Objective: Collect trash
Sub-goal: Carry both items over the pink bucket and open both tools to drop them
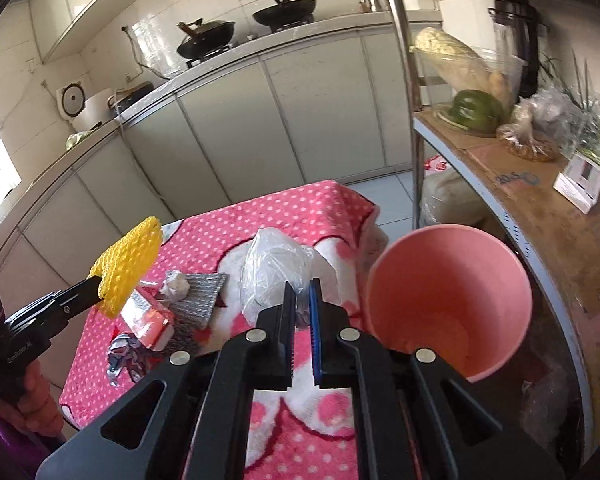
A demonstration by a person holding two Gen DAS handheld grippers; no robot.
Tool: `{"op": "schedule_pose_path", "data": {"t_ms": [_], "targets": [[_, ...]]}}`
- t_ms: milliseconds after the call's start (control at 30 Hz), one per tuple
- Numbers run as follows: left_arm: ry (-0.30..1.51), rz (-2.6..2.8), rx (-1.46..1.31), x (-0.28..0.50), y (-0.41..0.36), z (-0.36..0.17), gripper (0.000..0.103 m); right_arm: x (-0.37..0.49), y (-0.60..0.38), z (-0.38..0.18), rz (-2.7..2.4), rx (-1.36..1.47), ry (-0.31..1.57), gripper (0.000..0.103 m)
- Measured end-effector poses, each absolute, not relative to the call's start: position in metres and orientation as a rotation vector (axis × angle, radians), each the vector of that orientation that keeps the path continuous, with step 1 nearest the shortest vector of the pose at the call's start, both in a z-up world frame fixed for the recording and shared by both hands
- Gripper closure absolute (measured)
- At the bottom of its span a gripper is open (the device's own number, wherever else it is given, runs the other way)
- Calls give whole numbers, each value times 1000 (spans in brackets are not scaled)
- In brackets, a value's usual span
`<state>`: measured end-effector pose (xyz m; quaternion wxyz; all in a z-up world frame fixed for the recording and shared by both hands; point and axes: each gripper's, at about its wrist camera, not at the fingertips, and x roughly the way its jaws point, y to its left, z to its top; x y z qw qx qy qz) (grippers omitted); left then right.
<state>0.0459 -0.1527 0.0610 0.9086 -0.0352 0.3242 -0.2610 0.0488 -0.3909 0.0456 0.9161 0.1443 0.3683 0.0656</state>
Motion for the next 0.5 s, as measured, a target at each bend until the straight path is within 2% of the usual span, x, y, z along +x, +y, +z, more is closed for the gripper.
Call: {"op": "schedule_pose_path", "data": {"t_ms": [500], "targets": [[840, -690, 41, 99, -302, -4, 97, 46, -485, -28, -148, 394, 861, 96]]}}
